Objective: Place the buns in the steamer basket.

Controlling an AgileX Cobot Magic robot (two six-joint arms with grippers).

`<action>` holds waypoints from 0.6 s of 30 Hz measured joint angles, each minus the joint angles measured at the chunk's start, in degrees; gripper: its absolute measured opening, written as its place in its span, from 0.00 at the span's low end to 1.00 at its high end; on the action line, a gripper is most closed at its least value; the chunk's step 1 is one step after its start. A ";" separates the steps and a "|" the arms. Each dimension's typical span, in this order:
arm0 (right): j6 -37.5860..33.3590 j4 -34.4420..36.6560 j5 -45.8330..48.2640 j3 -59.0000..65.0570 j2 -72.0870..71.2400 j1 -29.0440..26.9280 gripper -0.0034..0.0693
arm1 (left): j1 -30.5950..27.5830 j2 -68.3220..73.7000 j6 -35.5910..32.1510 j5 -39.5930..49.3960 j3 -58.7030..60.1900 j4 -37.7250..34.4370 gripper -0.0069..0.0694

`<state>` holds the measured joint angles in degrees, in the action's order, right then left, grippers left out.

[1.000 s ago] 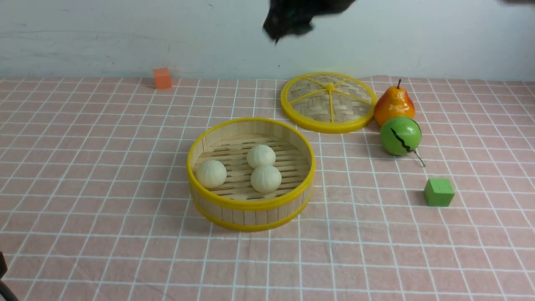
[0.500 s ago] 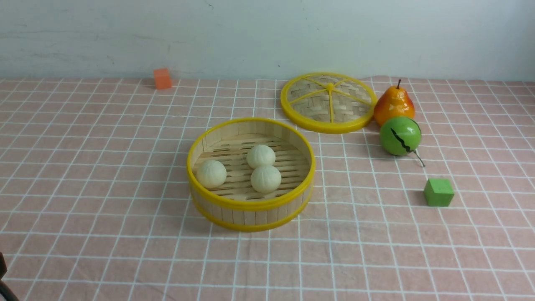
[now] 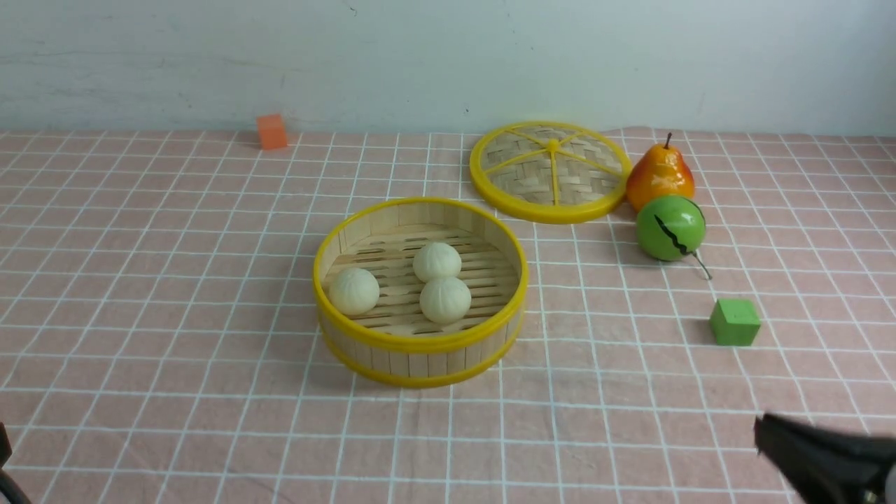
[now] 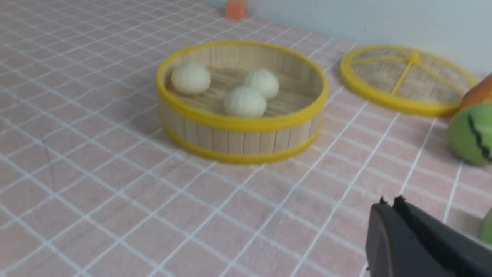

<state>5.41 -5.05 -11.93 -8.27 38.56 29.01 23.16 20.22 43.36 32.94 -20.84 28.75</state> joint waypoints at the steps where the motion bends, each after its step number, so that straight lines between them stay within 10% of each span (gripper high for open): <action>1: 0.05 0.07 -4.64 5.33 -0.11 0.00 0.04 | 0.00 0.00 0.00 0.00 0.00 0.00 0.40; 10: 0.18 3.68 0.84 9.62 -10.21 -2.01 0.04 | 0.00 0.00 0.00 0.20 0.00 0.00 0.40; 18: 0.18 4.29 25.17 9.63 -36.58 -19.73 0.04 | 0.00 0.00 0.00 0.24 0.00 0.00 0.40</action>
<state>5.59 -0.77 13.24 1.37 1.98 9.28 23.16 20.22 43.36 33.18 -20.84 28.75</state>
